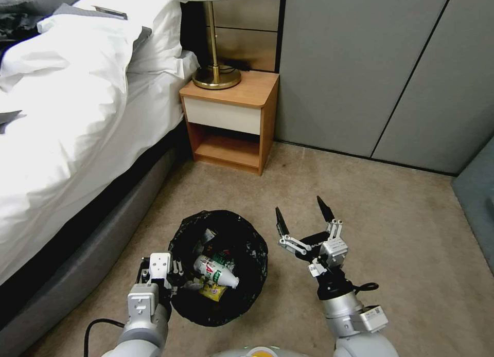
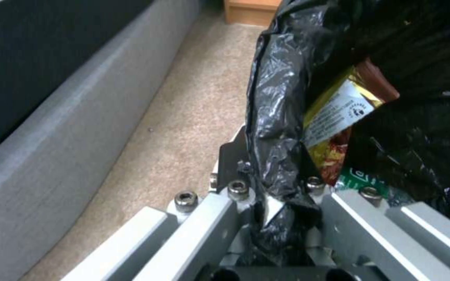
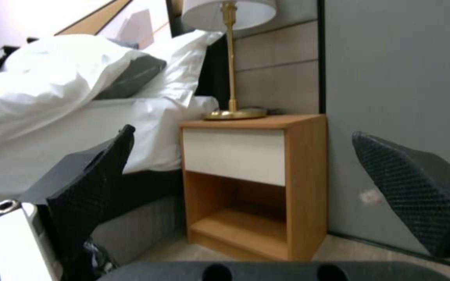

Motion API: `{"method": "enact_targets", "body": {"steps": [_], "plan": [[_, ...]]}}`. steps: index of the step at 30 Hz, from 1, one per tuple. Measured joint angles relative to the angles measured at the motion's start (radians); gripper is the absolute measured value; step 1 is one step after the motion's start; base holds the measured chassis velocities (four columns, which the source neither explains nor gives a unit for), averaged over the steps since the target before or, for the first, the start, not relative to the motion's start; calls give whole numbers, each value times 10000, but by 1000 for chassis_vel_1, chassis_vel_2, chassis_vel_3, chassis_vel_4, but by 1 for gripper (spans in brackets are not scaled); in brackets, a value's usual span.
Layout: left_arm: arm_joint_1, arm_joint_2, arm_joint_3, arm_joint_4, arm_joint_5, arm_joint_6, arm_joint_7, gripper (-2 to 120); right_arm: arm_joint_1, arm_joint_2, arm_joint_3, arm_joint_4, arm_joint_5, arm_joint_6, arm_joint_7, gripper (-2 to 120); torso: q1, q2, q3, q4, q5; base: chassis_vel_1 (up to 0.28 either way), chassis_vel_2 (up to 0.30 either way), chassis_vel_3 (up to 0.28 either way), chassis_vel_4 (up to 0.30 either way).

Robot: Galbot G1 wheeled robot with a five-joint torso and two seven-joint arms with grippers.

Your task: Pick up the trash bin, then pick up the garbage from the floor and place it into the trash bin.

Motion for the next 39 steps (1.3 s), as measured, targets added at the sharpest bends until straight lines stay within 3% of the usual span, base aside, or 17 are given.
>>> {"method": "enact_targets", "body": {"steps": [39], "plan": [[81, -33, 89, -141, 80, 44, 21, 1, 213, -145, 208, -246, 45, -98, 126, 100, 1, 0, 0, 0, 0, 101, 99, 101, 95]]}}
